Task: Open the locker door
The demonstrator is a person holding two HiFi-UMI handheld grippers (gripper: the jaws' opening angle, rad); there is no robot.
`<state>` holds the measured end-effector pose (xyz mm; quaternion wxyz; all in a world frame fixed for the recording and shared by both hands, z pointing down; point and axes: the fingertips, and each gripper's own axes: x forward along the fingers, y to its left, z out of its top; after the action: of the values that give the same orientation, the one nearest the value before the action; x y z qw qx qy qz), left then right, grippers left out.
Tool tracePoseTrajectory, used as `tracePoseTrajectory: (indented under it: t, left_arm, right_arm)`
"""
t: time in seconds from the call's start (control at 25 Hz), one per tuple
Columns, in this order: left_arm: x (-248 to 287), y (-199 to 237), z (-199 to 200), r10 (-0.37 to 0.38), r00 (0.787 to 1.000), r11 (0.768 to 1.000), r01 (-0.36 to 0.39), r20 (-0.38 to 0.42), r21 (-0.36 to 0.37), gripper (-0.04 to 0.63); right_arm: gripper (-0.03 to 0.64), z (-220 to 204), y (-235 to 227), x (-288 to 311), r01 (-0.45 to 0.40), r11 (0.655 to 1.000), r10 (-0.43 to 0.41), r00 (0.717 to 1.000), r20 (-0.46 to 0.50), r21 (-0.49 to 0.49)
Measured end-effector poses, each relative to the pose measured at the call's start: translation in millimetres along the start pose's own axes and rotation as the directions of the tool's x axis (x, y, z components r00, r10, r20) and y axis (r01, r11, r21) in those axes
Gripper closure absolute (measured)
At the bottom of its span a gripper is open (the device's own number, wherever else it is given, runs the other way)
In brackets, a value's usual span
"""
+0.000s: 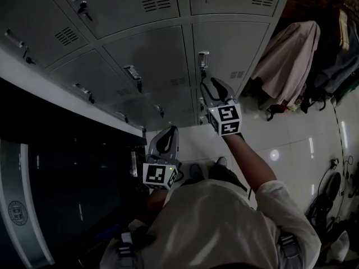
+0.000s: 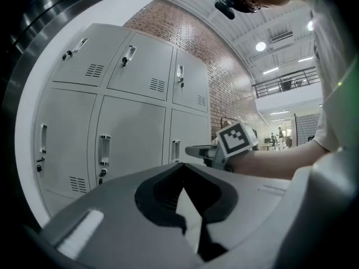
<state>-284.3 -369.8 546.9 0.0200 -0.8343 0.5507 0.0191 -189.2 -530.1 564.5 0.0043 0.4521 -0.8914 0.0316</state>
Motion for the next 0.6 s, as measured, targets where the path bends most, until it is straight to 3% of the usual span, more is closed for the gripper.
tracePoseTrajectory:
  t: [0.16,0.32,0.6]
  left_arm:
    - [1,4,18,0.048,0.998,0.999,-0.048,0.032,0.006,0.575]
    - [2,26,-1,0.114,0.993,0.993,-0.114,-0.002,-0.029,0.575]
    - [23,32,1,0.11,0.994,0.994,-0.11,0.012,-0.013,0.575]
  right_arm:
    - [0.46,-6,-11,38,0.011,1.0,-0.011,0.998,-0.06,-0.004]
    - [0.46,-23,-21,73,0.019,1.0,-0.019,0.993,-0.115,-0.004]
    - [0.46,-34,-30,102,0.042,0.999,-0.043,0.991,-0.13,-0.017]
